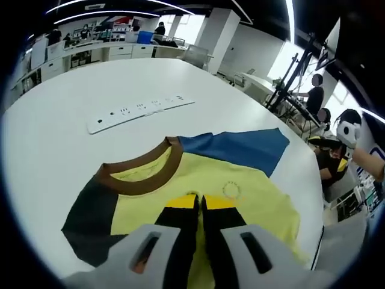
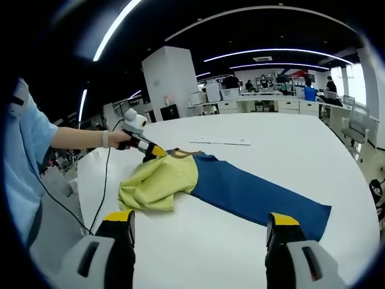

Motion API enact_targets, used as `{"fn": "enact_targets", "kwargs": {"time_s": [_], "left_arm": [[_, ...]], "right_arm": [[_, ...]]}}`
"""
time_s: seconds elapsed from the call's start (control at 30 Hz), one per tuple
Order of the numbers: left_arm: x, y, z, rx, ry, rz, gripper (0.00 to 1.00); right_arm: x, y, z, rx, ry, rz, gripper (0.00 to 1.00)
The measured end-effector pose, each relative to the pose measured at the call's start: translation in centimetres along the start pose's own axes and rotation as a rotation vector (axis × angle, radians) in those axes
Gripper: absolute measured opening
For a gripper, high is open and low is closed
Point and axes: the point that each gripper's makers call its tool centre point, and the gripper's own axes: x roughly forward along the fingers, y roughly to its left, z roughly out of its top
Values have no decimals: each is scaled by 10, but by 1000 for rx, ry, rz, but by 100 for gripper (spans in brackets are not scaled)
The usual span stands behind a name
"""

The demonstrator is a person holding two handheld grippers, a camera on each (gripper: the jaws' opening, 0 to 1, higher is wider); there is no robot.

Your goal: Fold the garment on the visible template until the final outline fits inside the template.

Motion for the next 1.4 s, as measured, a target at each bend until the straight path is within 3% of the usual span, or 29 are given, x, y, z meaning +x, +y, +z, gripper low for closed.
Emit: {"fn": "enact_targets", "kwargs": {"time_s": [0.2,0.4,0.47,0.53,0.57,0.67,0.9,1.03,1.4], "left_arm": [[8,5,-11,-17,25,4,0],[7,5,-12,-11,25,9,5],[6,4,-10,20,20,9,23],[3,9,-6,95,11,42,47],[2,8,-6,102,10,45,50],[-6,0,-2,82,-24,7,49],[-25,-3,-4,102,-54,7,55],[-38,-8,-7,76,-78,-7,51],[-76,9,-28,-5,-114,49,42]], "right_arm": [[1,0,-2,2,6,-5,91],[0,2,-1,10,2,-6,91],[1,3,-1,6,5,-5,91],[1,4,-1,5,5,-3,91],[2,5,-1,6,4,-2,91],[3,7,-1,7,3,1,91],[6,12,-1,-2,7,10,91],[7,15,1,-6,5,16,91],[7,19,-4,9,7,24,91]]}}
